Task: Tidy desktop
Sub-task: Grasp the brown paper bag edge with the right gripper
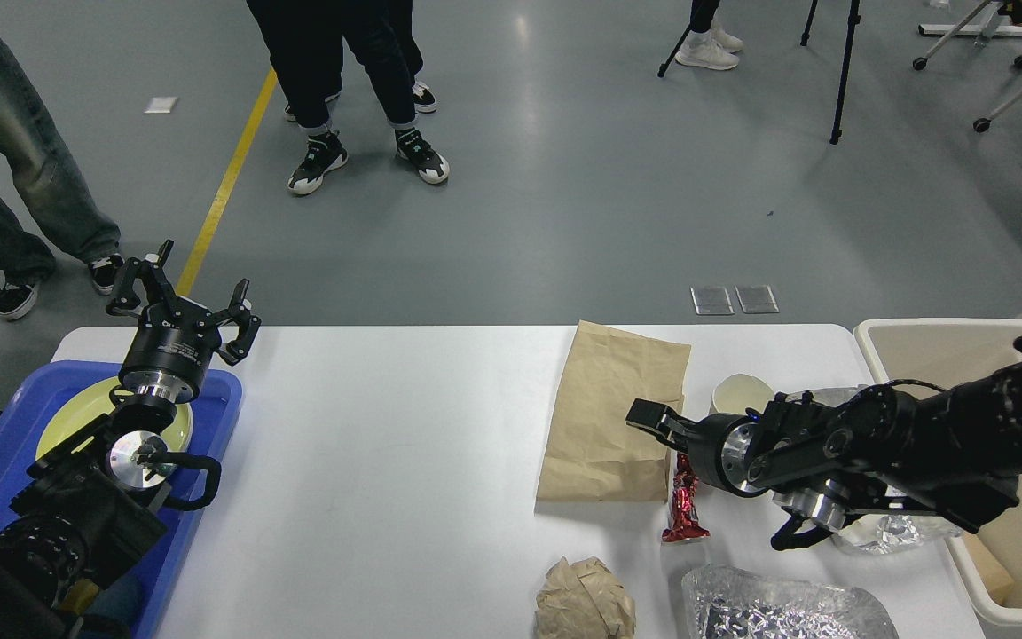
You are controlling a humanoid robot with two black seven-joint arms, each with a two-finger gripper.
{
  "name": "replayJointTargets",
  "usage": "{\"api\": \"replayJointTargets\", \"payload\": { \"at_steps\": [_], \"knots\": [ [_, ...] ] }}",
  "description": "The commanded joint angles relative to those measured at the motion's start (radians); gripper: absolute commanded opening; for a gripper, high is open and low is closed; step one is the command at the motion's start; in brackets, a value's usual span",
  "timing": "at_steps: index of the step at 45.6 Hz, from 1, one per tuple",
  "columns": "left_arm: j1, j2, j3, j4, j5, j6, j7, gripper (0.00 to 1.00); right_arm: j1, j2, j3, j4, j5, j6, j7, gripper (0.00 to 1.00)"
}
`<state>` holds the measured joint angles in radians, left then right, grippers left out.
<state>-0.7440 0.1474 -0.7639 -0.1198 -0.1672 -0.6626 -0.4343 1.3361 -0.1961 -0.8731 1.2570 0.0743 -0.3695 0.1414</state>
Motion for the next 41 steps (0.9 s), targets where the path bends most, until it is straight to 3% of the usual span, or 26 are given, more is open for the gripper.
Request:
{"api": "replayJointTargets", "payload": {
  "at_steps": [1, 9, 15, 20, 23, 26, 41],
  "knots": [
    [0.000, 0.000, 0.000, 0.000, 0.000, -0.002, 0.000, 0.96, -0.031, 0.018, 0.002, -0.041, 0.002, -0.002, 0.000, 1.00],
    [0.000, 0.000, 0.000, 0.000, 0.000, -0.003, 0.000, 0.96, -0.037, 0.023, 0.000, -0.050, 0.006, -0.002, 0.000, 1.00],
    [0.000, 0.001, 0.000, 0.000, 0.000, -0.003, 0.000, 0.96, -0.041, 0.056, 0.000, -0.053, 0.004, 0.001, 0.001, 0.86],
    [0.000, 0.000, 0.000, 0.000, 0.000, -0.002, 0.000, 0.96, -0.054, 0.076, 0.000, -0.064, 0.004, 0.001, 0.000, 0.59],
    [0.000, 0.000, 0.000, 0.000, 0.000, -0.003, 0.000, 0.96, -0.061, 0.084, 0.000, -0.076, 0.002, 0.001, -0.002, 0.23],
    [0.000, 0.000, 0.000, 0.000, 0.000, -0.003, 0.000, 0.96, -0.066, 0.084, 0.000, -0.077, -0.010, 0.006, 0.000, 0.00],
    [0.000, 0.000, 0.000, -0.001, 0.000, -0.003, 0.000, 0.96, -0.051, 0.084, 0.000, -0.071, -0.014, 0.001, -0.003, 0.00]
  ]
}}
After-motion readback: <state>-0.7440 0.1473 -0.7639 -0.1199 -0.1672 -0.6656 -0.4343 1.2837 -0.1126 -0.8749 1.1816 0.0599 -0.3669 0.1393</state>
